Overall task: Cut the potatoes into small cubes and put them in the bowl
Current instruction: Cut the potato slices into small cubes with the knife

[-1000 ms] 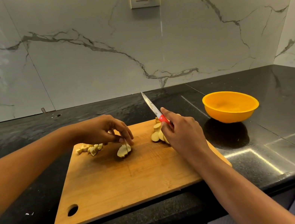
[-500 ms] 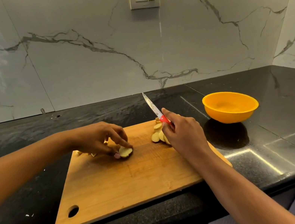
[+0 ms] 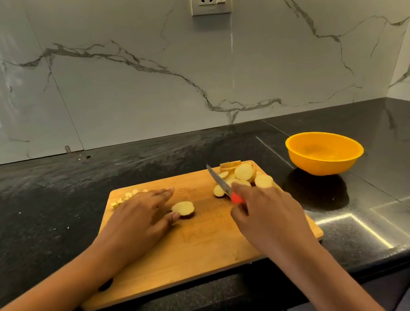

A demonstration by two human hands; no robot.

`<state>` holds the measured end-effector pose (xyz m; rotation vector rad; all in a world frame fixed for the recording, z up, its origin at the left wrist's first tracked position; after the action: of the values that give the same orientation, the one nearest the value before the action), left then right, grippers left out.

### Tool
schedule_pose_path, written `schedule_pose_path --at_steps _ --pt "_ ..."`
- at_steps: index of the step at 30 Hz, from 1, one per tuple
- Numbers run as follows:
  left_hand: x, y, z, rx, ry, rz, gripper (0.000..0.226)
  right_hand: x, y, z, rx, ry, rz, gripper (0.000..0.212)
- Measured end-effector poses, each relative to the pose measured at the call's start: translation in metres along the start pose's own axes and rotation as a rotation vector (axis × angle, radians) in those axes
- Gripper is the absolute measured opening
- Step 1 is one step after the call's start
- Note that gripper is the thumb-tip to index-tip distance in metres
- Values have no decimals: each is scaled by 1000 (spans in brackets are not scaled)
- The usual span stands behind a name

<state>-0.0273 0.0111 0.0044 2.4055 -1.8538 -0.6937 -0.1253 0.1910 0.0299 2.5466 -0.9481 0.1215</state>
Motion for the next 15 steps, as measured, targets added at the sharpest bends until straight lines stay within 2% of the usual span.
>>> schedule_pose_path --at_steps 2,3,9,15 --pt "2 -4 3 53 5 -29 58 7 -22 1 82 -16 -10 47" --pt "1 -6 4 69 3 -33 52 10 -29 2 103 -28 -19 48" --pt "-4 -2 5 47 -74 -65 41 32 -40 17 139 -113 -40 50" --pt "-15 -3 3 -30 1 -39 38 51 -37 26 163 -120 -71 52"
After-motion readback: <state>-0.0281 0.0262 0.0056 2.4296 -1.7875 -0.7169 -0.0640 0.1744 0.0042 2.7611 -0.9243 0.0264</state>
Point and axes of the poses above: each hand's wrist, its own y-axis towards the middle knuckle, its own z-axis out of the palm, x = y × z, the point moved 6 cm from there along y, towards the middle knuckle, and after that the axes turned 6 degrees about -y, right-handed, at the moved point
